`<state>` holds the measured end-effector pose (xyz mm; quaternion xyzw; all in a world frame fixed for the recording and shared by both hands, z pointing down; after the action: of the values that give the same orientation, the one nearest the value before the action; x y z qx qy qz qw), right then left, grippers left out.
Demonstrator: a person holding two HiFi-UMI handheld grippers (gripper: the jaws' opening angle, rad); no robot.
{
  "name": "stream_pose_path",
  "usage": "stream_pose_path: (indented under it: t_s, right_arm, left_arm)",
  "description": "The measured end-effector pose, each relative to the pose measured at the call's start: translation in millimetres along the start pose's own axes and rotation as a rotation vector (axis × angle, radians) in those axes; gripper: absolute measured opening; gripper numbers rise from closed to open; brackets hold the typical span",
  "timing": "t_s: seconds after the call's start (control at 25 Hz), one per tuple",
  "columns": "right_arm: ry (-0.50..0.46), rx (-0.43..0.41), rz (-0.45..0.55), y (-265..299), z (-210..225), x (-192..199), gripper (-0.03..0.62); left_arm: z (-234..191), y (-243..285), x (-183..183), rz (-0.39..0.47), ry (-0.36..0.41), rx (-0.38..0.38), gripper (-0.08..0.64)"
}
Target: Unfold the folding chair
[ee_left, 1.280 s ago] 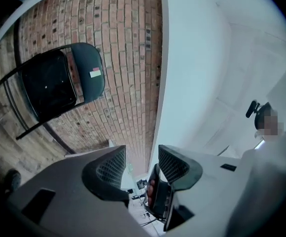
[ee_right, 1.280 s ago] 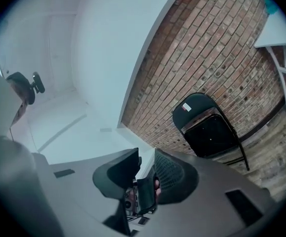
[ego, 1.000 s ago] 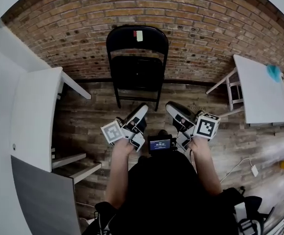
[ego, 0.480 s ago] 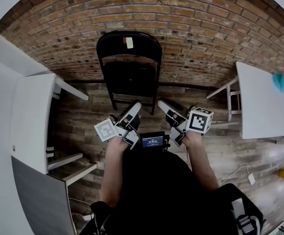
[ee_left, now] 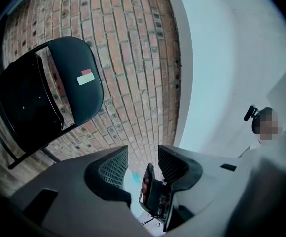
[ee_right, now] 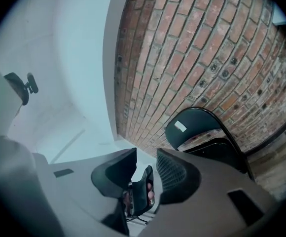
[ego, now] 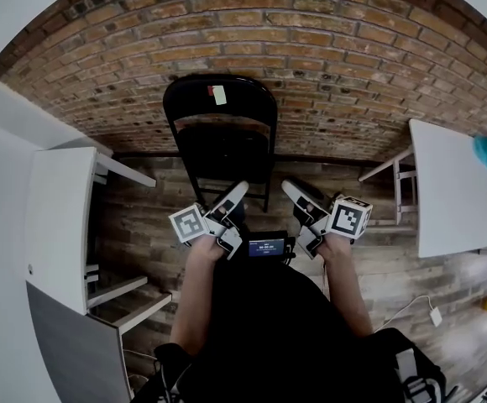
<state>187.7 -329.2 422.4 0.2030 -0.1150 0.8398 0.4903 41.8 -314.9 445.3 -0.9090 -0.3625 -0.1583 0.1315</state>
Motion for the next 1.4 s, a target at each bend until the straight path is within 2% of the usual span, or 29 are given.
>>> stream_pose_path:
  t_s: [0.24,0.36,0.52,0.84,1.12,1.24,1.4]
  right_arm:
    - [-0.056,0.08,-0.027,34,21,-31,0.117]
    - [-0.099,0.133,-0.058,58,34,-51,0.124]
    - [-0.131,0.159,-0.088,97,42,-72,0.129]
    - [-0.209,0.21,-0.164,148,55,-84,0.138]
    - [-0.29,0.282,-0.225,170,81,-107,0.143]
    - [-0.326,0.303,-0.254,181,99,-123,0.144]
    - [-0.448,0.347,-0.341,192,129,-147,0.153]
  left_arm:
    - [-37,27,-48,0.04,-0.061,0.045,0.201]
    - [-54,41,-75,0.05,-0.061,0.07,0.201]
    - [-74,49,-111,0.073,-0.076,0.086,0.199]
    - [-101,43,-145,0.095,-0.121,0.089,0.199]
    - [-118,46,-162,0.11,-0.138,0.05,0.199]
    - [-130,49,-168,0.127,-0.14,0.011,0.199]
    - [-139,64,-183,0.17,-0.137,-0.011,0.199]
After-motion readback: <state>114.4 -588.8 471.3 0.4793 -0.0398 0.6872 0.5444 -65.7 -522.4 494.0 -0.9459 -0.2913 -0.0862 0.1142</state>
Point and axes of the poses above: the fingertips, and each gripper's own axes: y forward along the fingers, z to its right, x out of its underside, the point moved 3 cm from there along -y, backward along the fingers, and after that the axes turned 4 degrees about y, right-handed, at the moved point
